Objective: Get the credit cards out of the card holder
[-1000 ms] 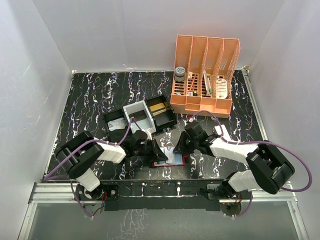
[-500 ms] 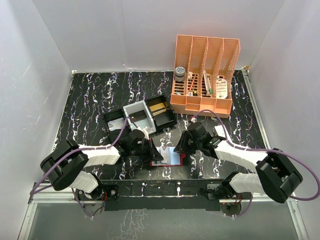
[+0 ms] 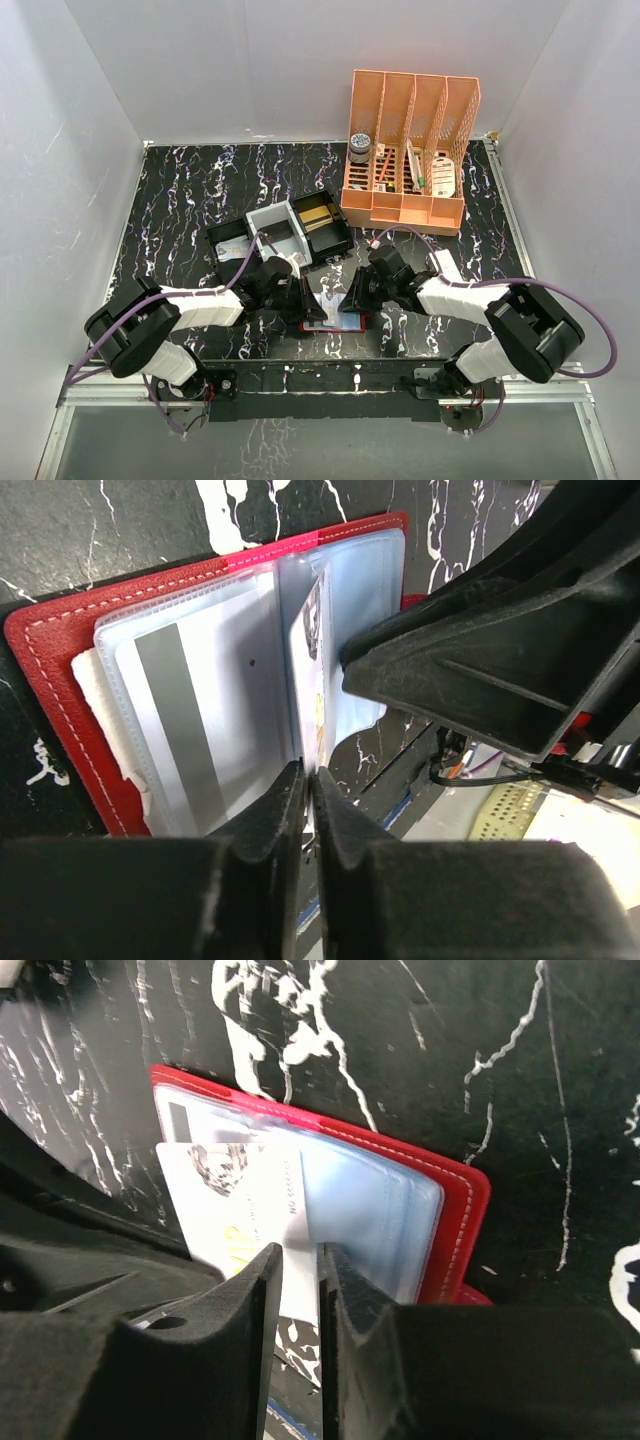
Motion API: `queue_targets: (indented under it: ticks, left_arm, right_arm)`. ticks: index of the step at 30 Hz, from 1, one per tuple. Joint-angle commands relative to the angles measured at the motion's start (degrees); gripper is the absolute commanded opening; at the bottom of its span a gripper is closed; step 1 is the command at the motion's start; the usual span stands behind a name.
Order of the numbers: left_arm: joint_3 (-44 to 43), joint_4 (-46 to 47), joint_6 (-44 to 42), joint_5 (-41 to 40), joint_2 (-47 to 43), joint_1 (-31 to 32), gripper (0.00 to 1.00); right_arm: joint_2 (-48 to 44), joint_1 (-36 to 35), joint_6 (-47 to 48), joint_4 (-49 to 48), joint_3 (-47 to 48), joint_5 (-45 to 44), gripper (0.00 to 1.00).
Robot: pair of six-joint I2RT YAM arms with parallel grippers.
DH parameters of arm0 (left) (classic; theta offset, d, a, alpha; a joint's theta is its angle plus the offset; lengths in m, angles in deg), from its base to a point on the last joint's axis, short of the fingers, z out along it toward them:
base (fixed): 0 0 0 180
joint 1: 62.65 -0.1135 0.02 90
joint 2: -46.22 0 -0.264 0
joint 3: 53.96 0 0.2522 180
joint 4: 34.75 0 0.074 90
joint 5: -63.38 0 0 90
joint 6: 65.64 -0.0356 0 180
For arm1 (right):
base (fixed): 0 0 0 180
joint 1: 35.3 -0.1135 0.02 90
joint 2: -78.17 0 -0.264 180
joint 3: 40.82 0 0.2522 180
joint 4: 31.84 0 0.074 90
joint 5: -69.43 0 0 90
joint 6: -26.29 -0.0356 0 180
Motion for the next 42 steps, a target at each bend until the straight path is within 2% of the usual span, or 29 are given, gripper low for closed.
queue_targets:
  ticks: [1,4,7,10,13,17,21,27,29,33,36,39,42]
  left_arm:
    - [-1.1,0.85,-0.16,1.17,0.74,-0.25,0.13]
    - [-0.06,6.11,2.16,3.06,2.34,-0.27,0.19]
    - [0.09,8.99,3.3,4.39,4.09,-0.27,0.2]
    - [0.14,9.26,3.49,4.47,4.35,-0.22,0.12]
    - [-0.1,4.72,2.48,2.29,2.45,-0.34,0.01]
    - [-1.05,-3.9,-0.73,-1.64,-2.28,-0.31,0.0]
    - [-1.33,-10.56,-3.2,-4.65,-7.78,-0.35,0.0]
    - [-2.35,-19.07,-6.37,-7.97,-16.07,-0.95,0.0]
    - [-2.32,-21.26,-7.52,-8.73,-19.13,-1.72,0.0]
    - [-0.82,-21.3,-9.44,-3.22,-23.98,-6.36,0.0]
    - [0.82,-19.25,-10.0,0.8,-28.36,-9.61,0.0]
    - [1.96,-17.19,-10.33,2.47,-32.21,-11.7,0.0]
    - [2.62,-15.85,-10.33,4.08,-34.78,-12.72,0.0]
  right_arm:
    - [2.56,0.17,-1.17,-2.11,-1.47,0.21,0.18]
    - [3.37,0.31,-0.79,-2.4,-2.21,0.59,0.18]
    - [3.32,0.31,0.38,-0.59,-1.86,-0.6,0.17]
    - [2.75,0.25,0.83,-0.06,-1.6,-0.88,0.17]
    - [2.07,0.25,1.44,1.45,-0.72,-1.83,0.17]
    - [-0.21,0.33,2.25,2.3,0.65,-2.01,0.19]
    - [-5.37,0.26,2.17,1.5,1.55,-1.75,0.3]
    - [-12.92,0.41,0.58,0.23,1.94,-3.31,0.58]
    - [-15.52,0.41,-0.44,0.16,1.9,-4.86,0.63]
    - [-21.52,0.37,-2.71,-5.02,-0.91,-7.39,0.67]
    - [-26.22,0.36,-7.79,-10.42,-4.99,-9.94,0.71]
    - [-29.76,0.41,-9.43,-15.71,-8.49,-10.0,0.84]
    - [-32.24,0.4,-9.2,-20.35,-12.73,-9.18,0.89]
